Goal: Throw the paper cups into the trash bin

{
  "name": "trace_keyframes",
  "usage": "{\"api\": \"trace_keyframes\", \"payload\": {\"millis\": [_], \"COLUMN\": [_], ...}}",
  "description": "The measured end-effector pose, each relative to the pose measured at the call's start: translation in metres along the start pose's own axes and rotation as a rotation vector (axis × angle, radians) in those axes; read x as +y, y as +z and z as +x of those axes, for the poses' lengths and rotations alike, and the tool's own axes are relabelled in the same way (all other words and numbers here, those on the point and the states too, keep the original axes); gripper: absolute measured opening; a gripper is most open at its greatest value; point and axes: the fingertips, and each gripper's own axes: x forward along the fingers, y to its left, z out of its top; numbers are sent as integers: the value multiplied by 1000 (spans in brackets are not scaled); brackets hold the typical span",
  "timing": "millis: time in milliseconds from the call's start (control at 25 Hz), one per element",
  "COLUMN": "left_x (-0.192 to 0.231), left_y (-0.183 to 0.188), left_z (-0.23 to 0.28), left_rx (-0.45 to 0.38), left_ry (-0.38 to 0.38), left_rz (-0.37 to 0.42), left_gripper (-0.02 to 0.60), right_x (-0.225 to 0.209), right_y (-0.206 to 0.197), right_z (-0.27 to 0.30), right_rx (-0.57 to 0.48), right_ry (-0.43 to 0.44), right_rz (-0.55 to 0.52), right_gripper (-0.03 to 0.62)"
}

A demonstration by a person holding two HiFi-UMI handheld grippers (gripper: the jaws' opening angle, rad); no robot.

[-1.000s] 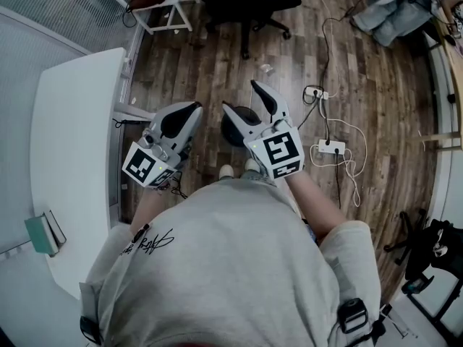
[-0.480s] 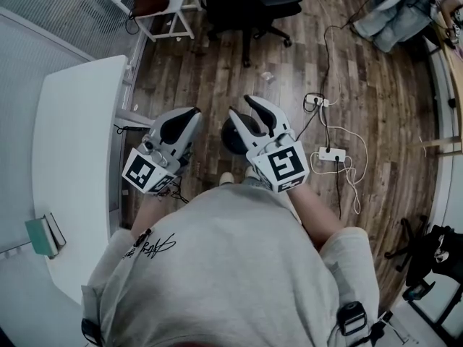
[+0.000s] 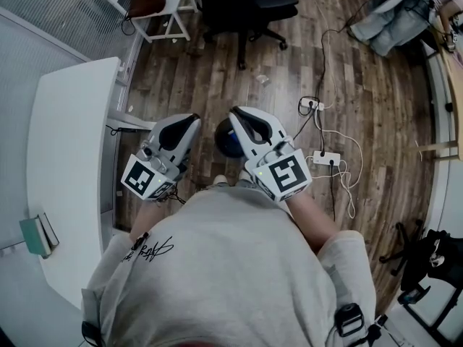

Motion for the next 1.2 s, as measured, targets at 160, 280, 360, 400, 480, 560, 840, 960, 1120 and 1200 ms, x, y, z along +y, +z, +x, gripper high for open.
{"api": "trace_keyframes", "payload": {"millis": [160, 280, 360, 400, 480, 560, 840, 960, 1120, 1200], "left_x": [-6, -8, -8, -8, -8, -8, -9, -9, -12, -13], "left_y": [1, 4, 6, 7, 8, 7, 4, 3, 2, 2], "left_z": [4, 5, 4, 4, 3, 2, 1, 2, 5, 6], "left_rx": [-1, -9, -16, -20, -25, -26, -27, -27, -24, -25], "left_ry": [2, 14, 23, 28, 38, 47, 61, 62, 60, 60], "left_rz": [19, 25, 25, 23, 15, 12, 3, 1, 0, -2], "left_gripper": [3, 3, 3, 3, 3, 3, 3, 3, 3, 3], "right_x": [1, 3, 3, 4, 5, 7, 16, 15, 12, 11], "right_y": [1, 0, -1, -1, 0, 1, -7, -10, -11, -13], "right_z": [-3, -3, -2, -2, -1, 1, 0, -1, -3, -3], "right_rx": [5, 10, 10, 9, 5, 2, 45, 48, 56, 61], "right_ry": [28, 45, 57, 62, 71, 83, 115, 117, 115, 112], "right_rz": [-21, -26, -20, -16, -16, -18, -42, -45, -44, -40], "right_gripper": [11, 9, 9, 9, 9, 9, 9, 9, 9, 9]}}
